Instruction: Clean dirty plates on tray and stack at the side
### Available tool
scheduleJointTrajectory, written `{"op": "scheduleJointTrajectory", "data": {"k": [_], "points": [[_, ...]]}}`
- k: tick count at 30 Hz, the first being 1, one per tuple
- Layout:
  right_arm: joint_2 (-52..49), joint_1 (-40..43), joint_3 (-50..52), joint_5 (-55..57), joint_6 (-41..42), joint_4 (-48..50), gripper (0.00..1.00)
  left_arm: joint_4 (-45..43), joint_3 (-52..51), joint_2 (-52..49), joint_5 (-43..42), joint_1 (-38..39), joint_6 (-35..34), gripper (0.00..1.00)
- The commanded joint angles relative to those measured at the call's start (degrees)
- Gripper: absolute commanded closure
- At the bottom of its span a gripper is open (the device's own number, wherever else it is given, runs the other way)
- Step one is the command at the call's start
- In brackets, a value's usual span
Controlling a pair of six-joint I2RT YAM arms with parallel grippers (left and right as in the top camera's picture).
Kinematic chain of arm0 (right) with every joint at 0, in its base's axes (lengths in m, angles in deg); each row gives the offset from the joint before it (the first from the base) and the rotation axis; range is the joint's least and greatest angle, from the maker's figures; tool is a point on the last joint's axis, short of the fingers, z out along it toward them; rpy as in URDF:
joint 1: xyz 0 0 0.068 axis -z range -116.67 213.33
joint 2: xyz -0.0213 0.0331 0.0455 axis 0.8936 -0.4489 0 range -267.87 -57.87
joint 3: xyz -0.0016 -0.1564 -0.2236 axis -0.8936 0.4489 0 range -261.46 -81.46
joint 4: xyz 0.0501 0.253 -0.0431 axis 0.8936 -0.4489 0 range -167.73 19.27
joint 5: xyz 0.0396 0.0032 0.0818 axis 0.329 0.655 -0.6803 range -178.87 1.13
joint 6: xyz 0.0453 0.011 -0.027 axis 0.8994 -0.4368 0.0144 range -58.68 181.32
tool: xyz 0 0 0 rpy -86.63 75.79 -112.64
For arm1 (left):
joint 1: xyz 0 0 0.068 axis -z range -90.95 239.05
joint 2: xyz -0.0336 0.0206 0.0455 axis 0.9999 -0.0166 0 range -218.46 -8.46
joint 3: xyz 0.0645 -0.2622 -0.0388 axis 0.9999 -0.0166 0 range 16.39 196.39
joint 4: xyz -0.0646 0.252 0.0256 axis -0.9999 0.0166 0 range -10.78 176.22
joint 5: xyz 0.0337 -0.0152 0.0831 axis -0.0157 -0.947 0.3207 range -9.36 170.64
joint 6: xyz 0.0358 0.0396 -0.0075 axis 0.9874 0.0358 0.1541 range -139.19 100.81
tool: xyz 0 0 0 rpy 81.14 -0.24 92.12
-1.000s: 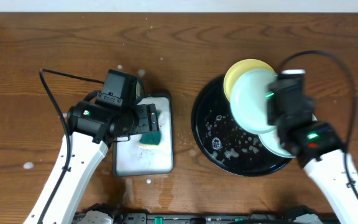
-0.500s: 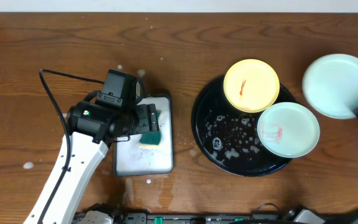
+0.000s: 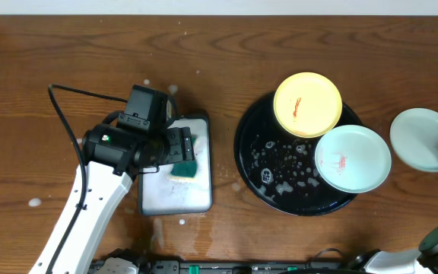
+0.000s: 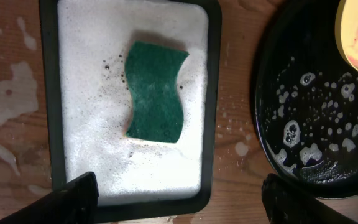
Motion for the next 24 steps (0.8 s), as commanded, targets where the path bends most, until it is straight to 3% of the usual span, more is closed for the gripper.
{"op": "scheduleJointTrajectory", "data": {"k": [1,4,7,12,14,19,24], "points": [[3.1,-0.1,-1.0,-10.1,-2.5,-0.4,0.31,0.1,0.2,0.1,-0.5,-0.2,0.3,0.16],[6.4,-1.9,-0.9,-17.2,-2.7,-1.4,0.39,0.1,0.2,0.1,-0.5,-0.2,0.3,0.16],[10.3,-6.1,-0.9,-15.8,-6.5,-7.5,0.41,0.2,0.2,0.1,-0.5,-0.2,0.3,0.16],[10.9,-17.9,-0.7,5.4,-12.1,-19.9,0.37,0.1,0.2,0.1,-0.5,-0.2,0.3,0.16],[10.2,-20.5,-0.4,8.2,-13.3,-21.4,0.43,0.1,0.2,0.1,-0.5,-0.2,0.3,0.16],[6.7,-24.2,1.9,15.7,-13.7,-19.7,0.45,0.2,0.2,0.1,-0.5,-0.2,0.3,0.16],[2.5,-24.2,2.5,11.4,-13.0,-19.0,0.62,0.1,0.2,0.1,-0.5,-0.2,0.3,0.16]]}}
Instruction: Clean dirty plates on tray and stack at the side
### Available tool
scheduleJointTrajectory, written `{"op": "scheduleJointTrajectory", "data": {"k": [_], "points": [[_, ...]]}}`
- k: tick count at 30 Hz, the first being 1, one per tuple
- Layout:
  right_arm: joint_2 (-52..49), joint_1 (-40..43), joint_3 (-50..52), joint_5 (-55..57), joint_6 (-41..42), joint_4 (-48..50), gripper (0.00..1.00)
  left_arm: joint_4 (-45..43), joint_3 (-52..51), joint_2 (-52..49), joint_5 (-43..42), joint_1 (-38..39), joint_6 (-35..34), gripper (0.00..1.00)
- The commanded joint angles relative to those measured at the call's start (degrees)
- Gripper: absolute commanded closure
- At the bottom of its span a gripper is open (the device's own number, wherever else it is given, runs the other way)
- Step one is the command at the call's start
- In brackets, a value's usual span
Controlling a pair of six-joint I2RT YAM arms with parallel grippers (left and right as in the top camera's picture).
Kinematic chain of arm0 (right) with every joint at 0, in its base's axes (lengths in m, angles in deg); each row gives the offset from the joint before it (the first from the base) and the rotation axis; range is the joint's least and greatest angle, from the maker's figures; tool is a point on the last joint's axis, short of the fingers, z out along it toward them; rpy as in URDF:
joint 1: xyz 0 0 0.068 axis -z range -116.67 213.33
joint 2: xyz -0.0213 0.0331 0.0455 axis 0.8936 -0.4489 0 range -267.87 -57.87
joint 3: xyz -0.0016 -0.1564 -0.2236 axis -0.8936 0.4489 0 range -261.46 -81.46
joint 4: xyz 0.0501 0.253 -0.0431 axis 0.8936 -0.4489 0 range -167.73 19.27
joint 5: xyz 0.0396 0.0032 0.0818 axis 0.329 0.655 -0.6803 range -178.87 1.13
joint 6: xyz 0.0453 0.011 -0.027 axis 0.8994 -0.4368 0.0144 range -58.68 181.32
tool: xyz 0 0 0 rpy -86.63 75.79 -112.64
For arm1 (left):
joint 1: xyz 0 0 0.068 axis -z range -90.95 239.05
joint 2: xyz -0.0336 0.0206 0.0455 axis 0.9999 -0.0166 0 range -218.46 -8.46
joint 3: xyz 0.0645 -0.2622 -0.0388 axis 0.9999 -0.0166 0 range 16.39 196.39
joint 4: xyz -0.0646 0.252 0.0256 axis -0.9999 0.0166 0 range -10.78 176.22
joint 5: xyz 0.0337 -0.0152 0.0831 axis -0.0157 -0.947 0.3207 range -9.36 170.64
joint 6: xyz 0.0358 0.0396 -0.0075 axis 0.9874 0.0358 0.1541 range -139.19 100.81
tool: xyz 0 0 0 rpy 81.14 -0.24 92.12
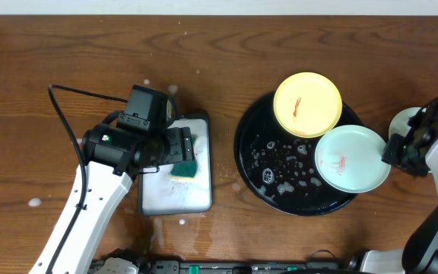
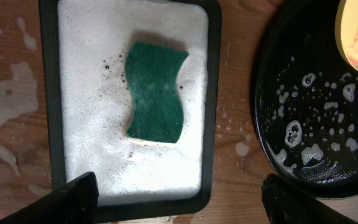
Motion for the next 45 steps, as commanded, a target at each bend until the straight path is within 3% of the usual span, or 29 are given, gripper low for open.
{"op": "scheduleJointTrajectory", "data": {"k": [1,2,3,12,17,19,26,27,30,39,45], "points": [[-2.7,-0.4,0.6,-4.5,-0.6,0.0,0.81,0.1,0.2,0.1,-0.5,-0.2,0.3,0.16],[-2.7,-0.4,0.6,-5.9,-0.5,-0.2,0.94,0.1,0.2,0.1,-0.5,-0.2,0.3,0.15],[-2.6,-0.4,0.5,-7.1,-0.2,-0.7,0.99,0.1,0.2,0.1,-0.5,-0.2,0.3,0.16],[9.7,-0.8,-1.2,-8.1,1.9,-15.0,0.99,0.1,0.2,0.1,-0.5,-0.2,0.3,0.16],[14.3,-5.0,-0.2,-10.4,0.7,-17.8,0.99,0.1,0.2,0.1,-0.5,-0.2,0.3,0.16],[14.0,-13.0,4.4,-14.3,1.9,-13.5,0.99,0.1,0.2,0.1,-0.5,-0.2,0.3,0.15],[10.8,-24.0,17.6,-14.3,7.8,10.6,0.99,0.1,0.2,0.1,-0.5,-0.2,0.3,0.16],[10.8,-24.7,17.8,-14.1,7.7,11.2,0.98,0.1,0.2,0.1,-0.5,-0.2,0.3,0.15],[11.5,-25.7,16.2,-13.2,7.6,10.5,0.75,0.1,0.2,0.1,-0.6,-0.1,0.3,0.15],[21.0,-25.7,5.2,-17.0,-1.0,-4.0,0.66,-0.3,-0.3,-2.4,2.5,-0.1,0.1,0.16],[26.4,-25.7,5.0,-23.3,-0.9,-6.0,0.66,-5.7,-5.0,-11.5,7.7,-0.1,0.1,0.40]]}}
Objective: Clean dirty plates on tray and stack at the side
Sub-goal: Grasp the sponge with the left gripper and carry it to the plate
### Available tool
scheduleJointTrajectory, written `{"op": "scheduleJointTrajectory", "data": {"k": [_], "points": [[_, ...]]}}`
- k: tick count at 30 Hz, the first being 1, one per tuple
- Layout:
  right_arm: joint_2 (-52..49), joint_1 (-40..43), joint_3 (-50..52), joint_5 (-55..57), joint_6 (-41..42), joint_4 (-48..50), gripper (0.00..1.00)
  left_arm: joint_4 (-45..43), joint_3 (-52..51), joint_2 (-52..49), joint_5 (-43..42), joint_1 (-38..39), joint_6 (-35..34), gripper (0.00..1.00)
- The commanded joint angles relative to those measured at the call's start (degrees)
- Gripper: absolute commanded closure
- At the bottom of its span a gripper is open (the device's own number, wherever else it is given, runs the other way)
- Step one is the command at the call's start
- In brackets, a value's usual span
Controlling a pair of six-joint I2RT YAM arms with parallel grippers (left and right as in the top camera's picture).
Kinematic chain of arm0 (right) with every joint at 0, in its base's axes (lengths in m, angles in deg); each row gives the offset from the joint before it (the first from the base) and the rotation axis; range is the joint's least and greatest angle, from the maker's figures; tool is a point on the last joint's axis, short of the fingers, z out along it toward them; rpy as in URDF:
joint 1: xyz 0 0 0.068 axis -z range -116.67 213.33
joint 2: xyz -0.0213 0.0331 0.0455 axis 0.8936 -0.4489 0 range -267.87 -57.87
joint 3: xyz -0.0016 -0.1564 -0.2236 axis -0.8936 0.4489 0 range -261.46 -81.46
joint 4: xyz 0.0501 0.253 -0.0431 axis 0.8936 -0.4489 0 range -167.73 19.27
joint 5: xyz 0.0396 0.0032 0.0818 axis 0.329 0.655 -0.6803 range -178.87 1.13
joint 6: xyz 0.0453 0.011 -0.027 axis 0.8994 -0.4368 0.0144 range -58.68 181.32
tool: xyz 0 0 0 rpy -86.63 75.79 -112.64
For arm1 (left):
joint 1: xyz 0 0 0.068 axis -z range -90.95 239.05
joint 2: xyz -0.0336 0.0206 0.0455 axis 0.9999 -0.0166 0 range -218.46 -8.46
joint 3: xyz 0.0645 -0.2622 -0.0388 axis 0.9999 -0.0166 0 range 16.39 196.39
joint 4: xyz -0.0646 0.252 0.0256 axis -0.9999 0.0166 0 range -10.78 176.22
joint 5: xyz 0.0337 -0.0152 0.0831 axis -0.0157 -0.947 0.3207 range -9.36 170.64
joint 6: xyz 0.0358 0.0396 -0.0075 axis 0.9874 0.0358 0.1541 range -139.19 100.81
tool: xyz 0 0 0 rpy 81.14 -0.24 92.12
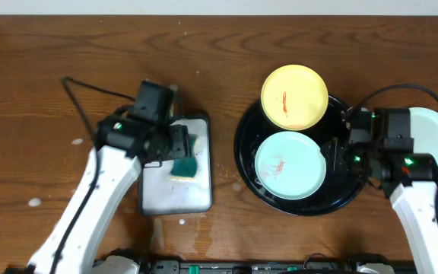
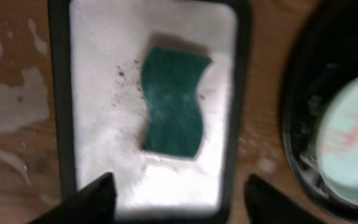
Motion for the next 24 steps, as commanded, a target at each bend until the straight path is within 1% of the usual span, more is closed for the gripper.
{"op": "scheduleJointTrajectory", "data": {"k": [1,3,5,7,8,10,13,16,20,21,22,23,24], "points": [[1.8,-0.3,-0.5,-4.8,-1.5,-1.6,0.67,-4.3,-4.5,-7.6,4.0,-0.1,-0.1,0.41],[2.0,-0.3,-0.5,-4.8,-1.5,-3.3,0.68,-7.8,-5.5,-13.0,2.7,-0.1,-0.1,0.41],[2.0,-0.3,-0.5,-4.7,-1.5,-4.7,0.68,-9.4,-5.5,-17.1,0.6,-0.1,-0.1,0.41],[2.0,-0.3,-0.5,-4.7,-1.5,-5.8,0.68,-10.9,-5.5,-20.6,0.6,-0.1,0.7,0.41],[2.0,-0.3,-0.5,-4.7,-1.5,-6.4,0.69,-11.9,-5.5,-23.2,0.5,-0.1,0.9,0.50],[2.0,-0.3,-0.5,-4.7,-1.5,-6.9,0.70,-13.1,-5.5,-26.3,-0.6,-0.1,0.9,0.62],[2.0,-0.3,-0.5,-4.7,-1.5,-7.0,0.71,-13.8,-5.5,-28.5,-1.2,-0.1,0.9,0.91],[2.0,-0.3,-0.5,-3.7,-1.5,-7.2,0.71,-13.1,-5.2,-28.1,-1.2,-0.1,0.9,0.93],[1.7,-0.3,-0.5,1.2,-1.3,-7.2,0.73,-10.1,-3.7,-25.4,-1.2,-0.1,0.9,0.92],[1.5,-0.3,-0.4,2.4,-0.3,-7.2,0.73,-9.3,-3.3,-24.5,-1.2,-0.1,0.9,0.84],[1.2,-0.3,-0.3,3.6,0.7,-7.2,0.73,-8.7,-3.1,-23.3,-1.5,-0.1,0.9,0.64],[0.8,-0.3,-0.2,4.5,1.5,-7.2,0.73,-8.3,-3.1,-22.2,-1.8,-0.1,0.9,0.50],[0.4,-0.2,-0.1,5.0,1.8,-7.2,0.72,-7.9,-3.1,-21.4,-2.1,-0.1,0.9,0.42]]}}
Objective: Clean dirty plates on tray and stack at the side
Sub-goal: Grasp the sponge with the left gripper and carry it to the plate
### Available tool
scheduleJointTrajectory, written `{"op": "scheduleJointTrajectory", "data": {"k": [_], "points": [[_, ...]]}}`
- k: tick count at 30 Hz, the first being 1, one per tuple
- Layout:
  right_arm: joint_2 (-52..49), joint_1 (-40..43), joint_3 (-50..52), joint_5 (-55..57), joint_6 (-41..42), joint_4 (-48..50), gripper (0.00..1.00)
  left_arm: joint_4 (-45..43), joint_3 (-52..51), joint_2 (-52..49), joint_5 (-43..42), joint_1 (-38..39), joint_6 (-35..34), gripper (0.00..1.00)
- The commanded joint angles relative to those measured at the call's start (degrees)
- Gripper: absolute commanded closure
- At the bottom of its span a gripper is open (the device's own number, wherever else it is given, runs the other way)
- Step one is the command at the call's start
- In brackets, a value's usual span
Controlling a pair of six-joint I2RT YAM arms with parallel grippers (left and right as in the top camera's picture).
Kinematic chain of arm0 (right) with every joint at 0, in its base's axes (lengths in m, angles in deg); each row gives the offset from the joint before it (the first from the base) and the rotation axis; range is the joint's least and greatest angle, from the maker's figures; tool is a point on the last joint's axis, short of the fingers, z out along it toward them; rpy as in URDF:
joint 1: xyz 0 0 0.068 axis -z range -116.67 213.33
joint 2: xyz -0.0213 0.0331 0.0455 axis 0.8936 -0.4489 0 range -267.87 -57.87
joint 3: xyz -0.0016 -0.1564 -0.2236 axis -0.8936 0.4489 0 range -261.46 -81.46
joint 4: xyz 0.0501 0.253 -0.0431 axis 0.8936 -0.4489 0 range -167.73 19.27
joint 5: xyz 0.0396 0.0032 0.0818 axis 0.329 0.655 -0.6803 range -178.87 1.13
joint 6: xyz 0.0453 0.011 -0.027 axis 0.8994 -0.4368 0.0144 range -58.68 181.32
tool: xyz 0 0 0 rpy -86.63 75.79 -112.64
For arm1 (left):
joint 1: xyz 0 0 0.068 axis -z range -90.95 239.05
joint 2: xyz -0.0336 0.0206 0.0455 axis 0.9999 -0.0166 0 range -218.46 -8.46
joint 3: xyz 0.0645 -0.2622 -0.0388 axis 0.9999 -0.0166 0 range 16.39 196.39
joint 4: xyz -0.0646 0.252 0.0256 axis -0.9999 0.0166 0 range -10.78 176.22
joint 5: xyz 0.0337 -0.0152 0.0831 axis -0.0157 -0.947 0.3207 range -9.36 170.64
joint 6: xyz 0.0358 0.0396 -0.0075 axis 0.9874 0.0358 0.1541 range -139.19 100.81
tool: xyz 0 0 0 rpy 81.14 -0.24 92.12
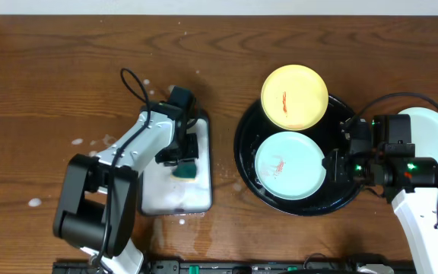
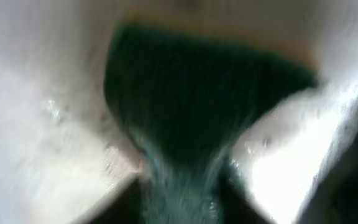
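A green sponge (image 1: 185,172) (image 2: 191,106) lies in the foamy soap tray (image 1: 169,199). My left gripper (image 1: 183,157) (image 2: 185,202) is down on it, its fingers pressed against both sides of the sponge; the left wrist view is blurred. On the round black tray (image 1: 258,189) rest a yellow plate (image 1: 294,95) and a pale mint plate (image 1: 290,165), each with a red smear. My right gripper (image 1: 330,164) sits at the mint plate's right rim; whether it grips the rim does not show.
A clean pale plate (image 1: 436,129) lies at the far right, partly under my right arm. Soapy drops dot the wood left of the soap tray. A black cable loops above my left arm.
My left gripper has dropped from above the soap tray onto the sponge, and its fingers have narrowed around it. The right gripper and both plates stand about where they were.
At first my left gripper hovered open over the sponge and the mint plate lay at the black tray's right side. My right arm then came in at the right. Later the mint plate lay mid-tray with my right gripper at its rim. Now the left grips the sponge.
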Motion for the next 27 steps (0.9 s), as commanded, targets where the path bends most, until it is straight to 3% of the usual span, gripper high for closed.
{"op": "scheduleJointTrajectory", "data": {"k": [1,6,8,10,15,16,25,27], "points": [[-1.6,-0.2,0.2,4.5,2.1,-0.1,0.70,2.0,0.7,4.2,-0.2,-0.1,0.4,0.39],[-6.1,-0.2,1.6,5.6,2.5,0.4,0.65,2.8,0.0,4.8,-0.2,0.2,0.3,0.38],[-10.1,-0.2,2.2,5.6,2.7,2.6,0.65,-1.8,-3.5,3.8,-0.2,0.9,0.1,0.39],[-12.0,-0.2,2.2,5.6,2.7,3.7,0.64,-5.3,-5.8,3.4,-0.2,1.4,0.1,0.51],[-15.2,-0.2,2.2,5.6,2.5,5.9,0.64,-10.7,-10.3,3.4,0.3,1.9,0.2,0.90],[-15.6,-0.2,2.2,5.6,2.4,6.3,0.64,-10.5,-10.3,3.4,0.6,1.9,0.2,0.92],[-22.4,1.6,3.1,4.8,1.6,13.4,0.62,4.9,2.6,7.5,0.7,2.0,1.9,0.92],[-23.9,1.7,3.1,1.0,-2.6,15.0,0.65,6.5,5.1,9.6,0.7,2.4,1.9,0.92]]}}
